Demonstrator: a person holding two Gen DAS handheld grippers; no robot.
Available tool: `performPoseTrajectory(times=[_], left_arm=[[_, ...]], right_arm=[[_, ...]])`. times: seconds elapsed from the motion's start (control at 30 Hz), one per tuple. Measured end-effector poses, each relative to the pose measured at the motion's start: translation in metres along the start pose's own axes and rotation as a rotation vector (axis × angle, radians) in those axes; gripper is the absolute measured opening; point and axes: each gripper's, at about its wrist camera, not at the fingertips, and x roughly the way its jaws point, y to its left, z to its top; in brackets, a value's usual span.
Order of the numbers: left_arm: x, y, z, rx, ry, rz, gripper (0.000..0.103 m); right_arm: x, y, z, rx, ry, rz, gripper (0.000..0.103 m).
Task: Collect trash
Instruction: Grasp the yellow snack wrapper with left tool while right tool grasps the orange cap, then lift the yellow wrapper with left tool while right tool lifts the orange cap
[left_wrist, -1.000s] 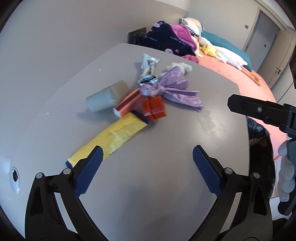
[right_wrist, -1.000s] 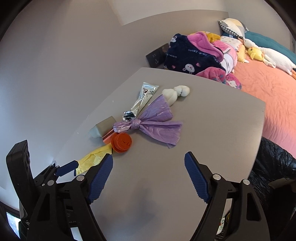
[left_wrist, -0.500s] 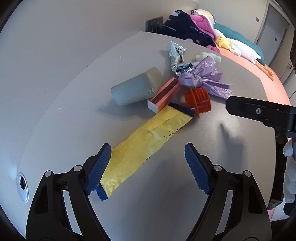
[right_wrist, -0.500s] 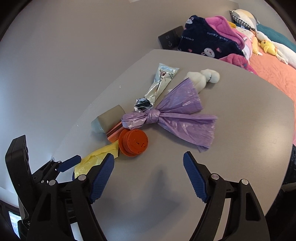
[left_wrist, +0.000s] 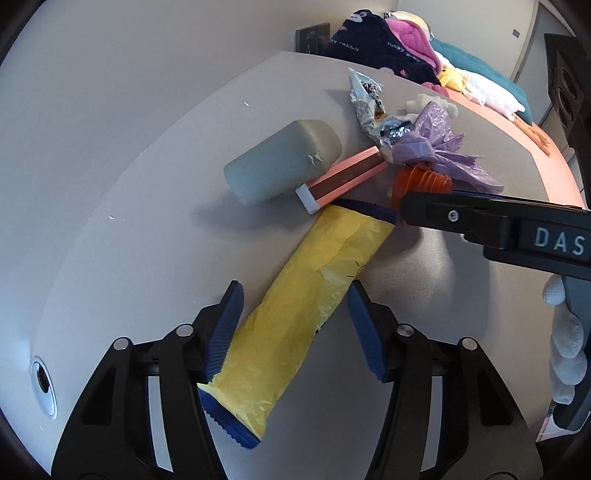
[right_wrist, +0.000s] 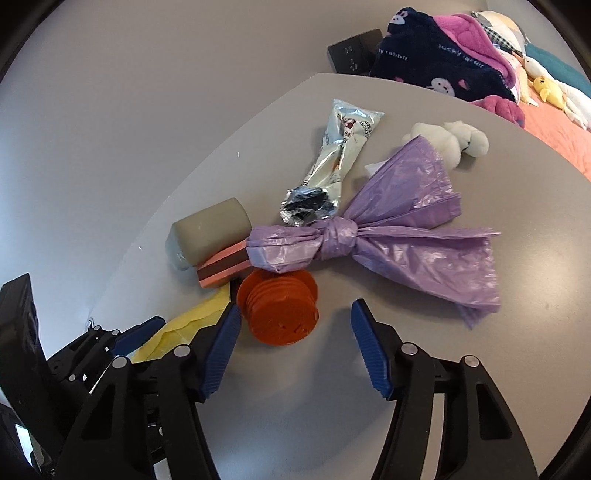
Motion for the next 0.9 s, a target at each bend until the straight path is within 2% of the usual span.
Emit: performPoseTrajectory(times=[0.1, 0.13, 0.17, 0.27, 0.4, 0.57, 0.9], left_arm=[[-0.001, 0.001, 0.000, -0.010, -0.015, 0.004, 0.047], [0.000, 0.001, 0.001, -0.016, -0.019, 0.006, 0.044], [-0.001, 0.002, 0.001, -0.024, -0.026, 0.010, 0.038], [-0.002, 0.005, -0.001, -0.070, -0.043, 0.008, 0.030], [-0.005, 0.013, -0.003, -0.155, -0.058, -0.047, 0.020], [-0.011, 0.015, -0.007, -0.209, -0.068, -0.110, 0.018], [-0.034, -0.009, -0.003, -0.191, -0.097, -0.171, 0.018]], right_arm=[[0.004, -0.001, 0.002, -0.001, 0.012, 0.024, 0.046], [0.004, -0.001, 0.003, -0.003, 0.012, 0.026, 0.045], [0.005, -0.001, 0.004, -0.005, 0.013, 0.025, 0.045], [0.003, -0.004, 0.001, 0.001, 0.008, 0.028, 0.044], [-0.003, -0.007, -0.004, 0.017, 0.013, 0.043, 0.044], [-0.018, -0.010, -0.008, 0.025, -0.001, 0.049, 0.044], [-0.064, -0.020, -0.020, 0.040, -0.059, 0.056, 0.044]])
